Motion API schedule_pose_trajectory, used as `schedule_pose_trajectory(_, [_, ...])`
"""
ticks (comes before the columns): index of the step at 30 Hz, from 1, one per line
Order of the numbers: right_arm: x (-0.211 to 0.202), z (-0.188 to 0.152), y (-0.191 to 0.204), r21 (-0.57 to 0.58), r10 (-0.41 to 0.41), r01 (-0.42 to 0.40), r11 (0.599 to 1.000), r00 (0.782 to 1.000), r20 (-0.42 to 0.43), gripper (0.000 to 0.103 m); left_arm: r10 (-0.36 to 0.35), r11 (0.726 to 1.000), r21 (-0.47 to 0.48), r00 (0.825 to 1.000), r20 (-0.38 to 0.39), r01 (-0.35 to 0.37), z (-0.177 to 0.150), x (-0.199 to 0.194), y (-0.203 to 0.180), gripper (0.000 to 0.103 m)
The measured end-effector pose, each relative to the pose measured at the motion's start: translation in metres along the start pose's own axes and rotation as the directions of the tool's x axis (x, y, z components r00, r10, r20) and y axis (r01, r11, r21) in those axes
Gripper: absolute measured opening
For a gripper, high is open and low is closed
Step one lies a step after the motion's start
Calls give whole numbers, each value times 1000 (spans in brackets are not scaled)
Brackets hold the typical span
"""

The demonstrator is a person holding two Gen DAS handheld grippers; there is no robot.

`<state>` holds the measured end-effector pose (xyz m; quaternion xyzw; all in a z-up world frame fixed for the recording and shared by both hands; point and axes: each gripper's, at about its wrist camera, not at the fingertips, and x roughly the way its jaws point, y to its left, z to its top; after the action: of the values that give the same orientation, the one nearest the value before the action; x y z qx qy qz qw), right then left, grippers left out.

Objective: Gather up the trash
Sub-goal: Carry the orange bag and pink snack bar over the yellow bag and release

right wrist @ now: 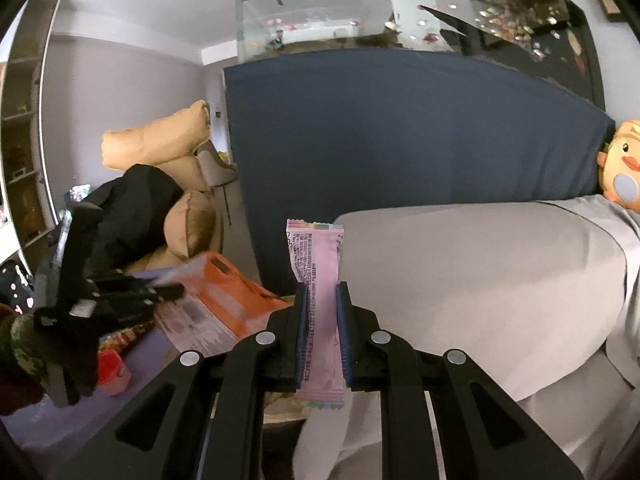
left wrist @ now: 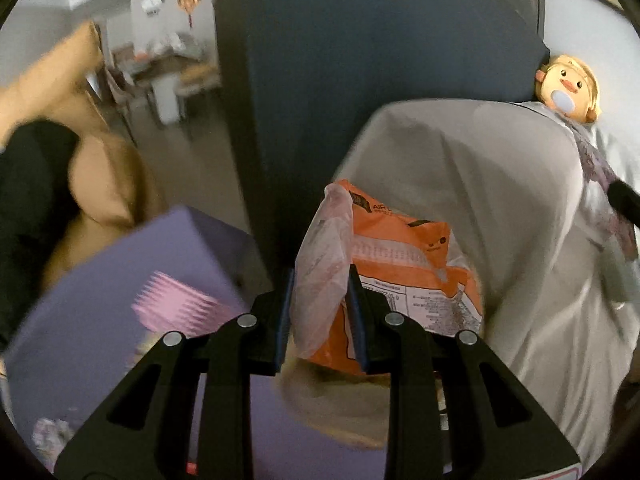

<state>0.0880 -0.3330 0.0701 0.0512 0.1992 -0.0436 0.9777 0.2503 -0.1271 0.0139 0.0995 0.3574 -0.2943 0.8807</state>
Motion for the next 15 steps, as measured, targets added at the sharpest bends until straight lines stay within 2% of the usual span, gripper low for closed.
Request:
schedule_pose_trajectory(1, [0, -1, -1, 1, -1, 1, 1000, 1000, -3, 15, -51, 998, -22, 998, -26, 50, -1, 9, -1, 24])
schedule_pose_trajectory(3, [2, -3, -4, 3, -3, 3, 1000, 1000, -13, 15, -111, 993, -56, 991, -71, 107, -3, 23, -3, 24])
schedule_pose_trajectory(4, [3, -4, -4, 4, -4, 4, 1000, 1000, -16, 15, -151, 987, -78, 983, -105, 143, -5, 31, -4, 24])
schedule_pose_trajectory(7, [5, -5, -6, 13, -3, 4, 1000, 1000, -19, 15, -201, 978, -101, 959, -200, 184, -14, 50, -8, 24])
schedule_pose_trajectory(9, [8, -6, -6, 22, 3, -3, 1000, 1000, -23, 15, -160, 985, -103, 957, -240, 139, -19, 65, -6, 27])
schedule_pose_trajectory(12, [14, -8, -2, 18, 12, -12, 1000, 999, -35, 15, -59, 990, -138, 957, -283, 20, -23, 88, 9, 27])
schedule_pose_trajectory(15, [19, -8, 5, 6, 20, -19, 1000, 999, -41, 15, 5, 987, -151, 959, -282, -49, -24, 97, 20, 28])
